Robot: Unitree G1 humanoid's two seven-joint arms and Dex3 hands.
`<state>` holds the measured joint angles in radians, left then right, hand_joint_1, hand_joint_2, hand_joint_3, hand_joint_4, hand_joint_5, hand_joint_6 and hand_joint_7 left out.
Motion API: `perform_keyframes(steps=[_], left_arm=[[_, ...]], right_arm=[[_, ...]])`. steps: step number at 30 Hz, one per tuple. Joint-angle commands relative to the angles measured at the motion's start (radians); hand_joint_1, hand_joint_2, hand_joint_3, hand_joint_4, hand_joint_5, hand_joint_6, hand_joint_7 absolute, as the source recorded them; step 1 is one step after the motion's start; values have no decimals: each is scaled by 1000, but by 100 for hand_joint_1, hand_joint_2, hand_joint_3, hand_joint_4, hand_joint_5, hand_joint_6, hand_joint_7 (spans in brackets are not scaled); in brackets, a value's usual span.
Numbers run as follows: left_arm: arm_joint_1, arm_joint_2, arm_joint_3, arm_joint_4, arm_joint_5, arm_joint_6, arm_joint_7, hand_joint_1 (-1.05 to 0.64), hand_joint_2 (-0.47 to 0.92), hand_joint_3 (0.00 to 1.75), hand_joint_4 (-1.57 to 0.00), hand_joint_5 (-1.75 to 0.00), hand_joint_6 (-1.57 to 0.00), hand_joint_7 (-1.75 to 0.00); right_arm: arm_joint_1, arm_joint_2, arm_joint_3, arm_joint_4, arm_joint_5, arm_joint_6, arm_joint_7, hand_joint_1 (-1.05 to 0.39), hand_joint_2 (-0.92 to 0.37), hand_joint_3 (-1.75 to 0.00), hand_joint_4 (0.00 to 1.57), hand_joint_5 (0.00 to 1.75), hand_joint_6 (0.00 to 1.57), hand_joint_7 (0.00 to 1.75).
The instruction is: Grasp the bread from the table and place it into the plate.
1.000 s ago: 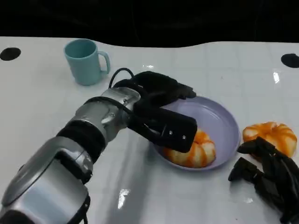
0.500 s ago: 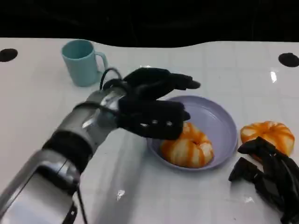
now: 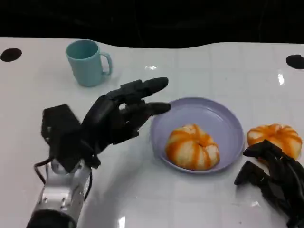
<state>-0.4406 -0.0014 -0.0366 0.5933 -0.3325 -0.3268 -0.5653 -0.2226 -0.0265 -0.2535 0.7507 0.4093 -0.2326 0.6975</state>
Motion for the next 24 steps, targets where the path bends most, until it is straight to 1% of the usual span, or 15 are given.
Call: perform_keyframes(steps=[1, 3, 5, 6, 7, 8, 9, 10, 12, 15, 16, 18, 19, 20, 24], left_arm=[[103, 0, 78, -143, -184, 205, -89, -63, 92, 41, -76, -64, -78, -14], [137, -3, 103, -191, -254, 305, -113, -60, 92, 43, -80, -71, -84, -15], [179, -1, 121, -244, -304, 397, -116, -61, 92, 44, -78, -90, -90, -16], [195, 1, 128, -267, -317, 433, -111, -63, 92, 43, -75, -105, -93, -19], [226, -3, 139, -300, -339, 479, -92, -63, 92, 42, -74, -113, -95, -22], [252, -7, 148, -325, -354, 512, -78, -63, 92, 40, -70, -125, -94, -31], [274, -11, 155, -346, -363, 536, -69, -62, 92, 40, -68, -135, -86, -51], [288, -14, 160, -361, -368, 553, -63, -61, 92, 40, -66, -143, -76, -76], [313, -21, 165, -378, -368, 569, -67, -58, 92, 44, -66, -150, -68, -98], [350, -30, 168, -396, -366, 602, -57, -57, 92, 46, -69, -156, -66, -113], [359, -29, 168, -402, -366, 614, -55, -57, 92, 46, -69, -162, -64, -122], [373, -29, 177, -411, -381, 650, -52, -57, 92, 46, -69, -166, -63, -127], [380, -31, 183, -417, -392, 668, -50, -55, 92, 43, -70, -171, -63, -135], [386, -32, 188, -422, -399, 681, -48, -54, 92, 42, -70, -173, -63, -139], [415, -54, 203, -451, -408, 708, -27, -53, 92, 37, -75, -175, -65, -149]], right_arm=[[26, -11, -2, -13, -6, 13, -15, -54, -92, -20, 63, 158, 60, 121], [31, -8, 0, -20, -12, 7, -26, -54, -92, -20, 64, 157, 61, 120], [34, -5, 2, -26, -17, 4, -37, -54, -92, -20, 63, 157, 62, 121], [35, -3, 2, -27, -17, 4, -39, -55, -92, -20, 63, 157, 62, 121], [34, -2, 2, -28, -16, 6, -39, -54, -92, -19, 63, 157, 62, 120], [35, -2, 2, -30, -16, 11, -39, -54, -92, -20, 63, 157, 62, 120], [36, -2, 4, -35, -16, 16, -40, -54, -92, -20, 63, 157, 62, 120], [37, -3, 5, -38, -17, 20, -40, -54, -92, -20, 63, 157, 62, 120], [37, -2, 4, -42, -19, 21, -43, -54, -92, -20, 62, 157, 62, 120], [40, 1, 7, -46, -33, 9, -63, -55, -92, -21, 63, 158, 63, 121], [40, 2, 6, -45, -32, 9, -64, -53, -92, -21, 64, 158, 63, 121], [40, 1, 6, -48, -26, 21, -60, -53, -92, -22, 65, 157, 63, 121], [42, 0, 8, -52, -28, 25, -60, -54, -92, -21, 65, 157, 63, 121], [43, 0, 9, -55, -27, 28, -60, -54, -92, -21, 65, 157, 63, 122], [51, 1, 6, -72, -16, 49, -57, -54, -92, -19, 64, 157, 63, 122]])
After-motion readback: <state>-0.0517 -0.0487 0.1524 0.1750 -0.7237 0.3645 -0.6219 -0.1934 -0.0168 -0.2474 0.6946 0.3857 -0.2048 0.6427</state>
